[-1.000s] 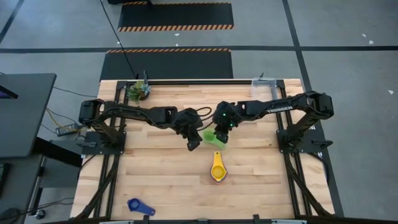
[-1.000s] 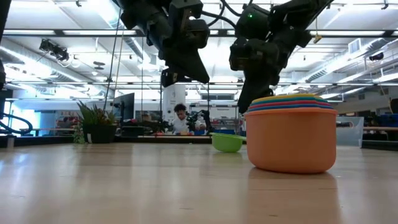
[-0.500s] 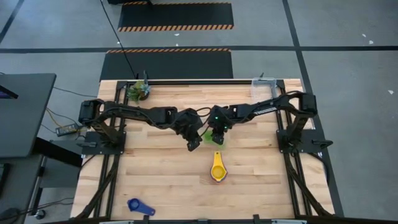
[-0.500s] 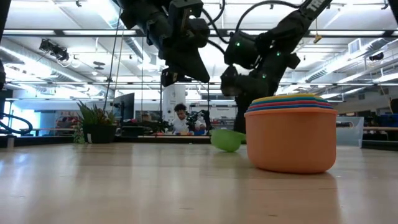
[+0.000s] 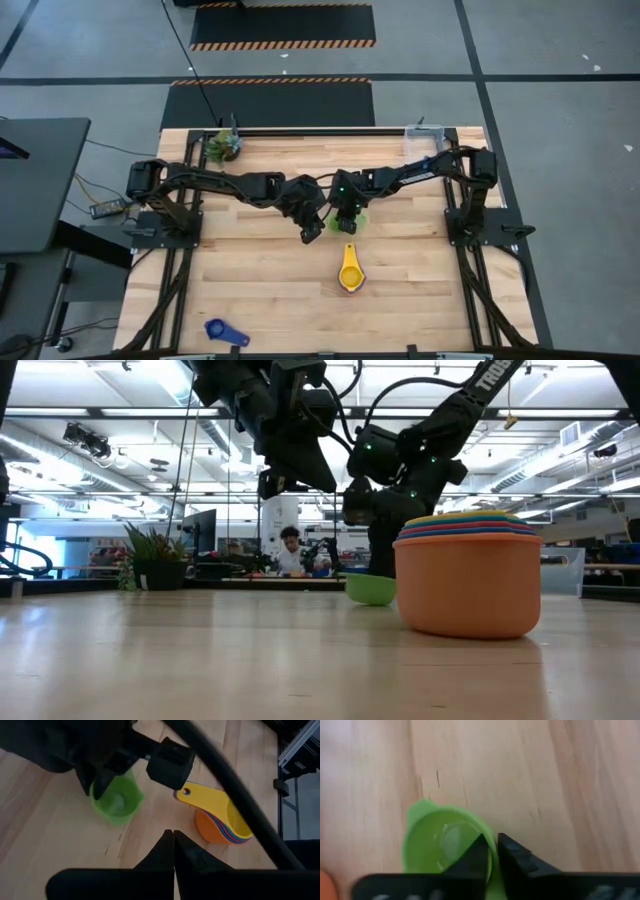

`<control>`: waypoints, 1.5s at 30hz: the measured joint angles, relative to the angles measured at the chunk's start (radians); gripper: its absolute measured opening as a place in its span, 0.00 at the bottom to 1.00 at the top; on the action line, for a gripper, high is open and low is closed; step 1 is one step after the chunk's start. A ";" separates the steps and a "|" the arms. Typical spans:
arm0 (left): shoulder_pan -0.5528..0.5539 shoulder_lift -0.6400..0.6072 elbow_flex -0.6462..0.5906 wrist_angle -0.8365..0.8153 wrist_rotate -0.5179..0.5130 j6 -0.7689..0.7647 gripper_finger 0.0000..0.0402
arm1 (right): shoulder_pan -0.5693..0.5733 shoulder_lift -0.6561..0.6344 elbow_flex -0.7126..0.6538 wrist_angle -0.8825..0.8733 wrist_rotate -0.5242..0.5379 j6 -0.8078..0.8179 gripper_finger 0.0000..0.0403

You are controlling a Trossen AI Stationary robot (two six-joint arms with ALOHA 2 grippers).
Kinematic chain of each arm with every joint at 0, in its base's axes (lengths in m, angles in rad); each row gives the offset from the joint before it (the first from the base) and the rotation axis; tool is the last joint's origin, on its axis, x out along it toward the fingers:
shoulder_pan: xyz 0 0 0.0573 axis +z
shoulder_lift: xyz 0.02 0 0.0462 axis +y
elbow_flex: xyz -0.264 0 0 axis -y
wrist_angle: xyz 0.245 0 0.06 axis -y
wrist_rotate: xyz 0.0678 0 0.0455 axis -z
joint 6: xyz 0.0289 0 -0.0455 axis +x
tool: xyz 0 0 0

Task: Nest measuring cups in basket
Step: Stack the green measuring cup on top of the yellow measuring cup

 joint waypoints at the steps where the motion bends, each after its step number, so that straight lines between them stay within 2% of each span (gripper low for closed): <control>1: 0.000 0.000 0.000 0.001 0.000 0.000 0.00 | -0.004 -0.006 0.003 -0.007 0.001 -0.007 0.06; 4: 0.001 0.000 0.000 0.000 -0.001 -0.010 0.00 | -0.015 -0.016 0.018 -0.059 0.001 -0.055 0.05; 8: 0.000 -0.008 0.000 -0.005 0.000 -0.020 0.00 | -0.017 -0.043 0.079 -0.225 0.004 -0.174 0.04; 16: 0.001 -0.116 0.000 -0.039 -0.001 -0.009 0.00 | 0.034 -0.079 0.345 -0.713 -0.007 -0.471 0.04; 21: 0.001 -0.204 0.000 -0.114 -0.027 0.005 0.00 | 0.131 -0.080 0.484 -0.871 -0.029 -0.606 0.04; 28: 0.001 -0.336 0.000 -0.249 -0.056 0.010 0.00 | 0.264 -0.081 0.534 -0.889 -0.026 -0.790 0.04; 34: 0.002 -0.435 0.001 -0.283 -0.067 0.007 0.00 | 0.363 -0.074 0.532 -0.869 -0.010 -0.968 0.04; 40: 0.002 -0.505 0.001 -0.307 -0.100 0.006 0.00 | 0.409 -0.063 0.531 -0.762 -0.060 -0.950 0.04; 45: 0.001 -0.524 0.000 -0.365 -0.125 -0.019 0.00 | 0.421 -0.004 0.526 -0.776 -0.049 -0.968 0.04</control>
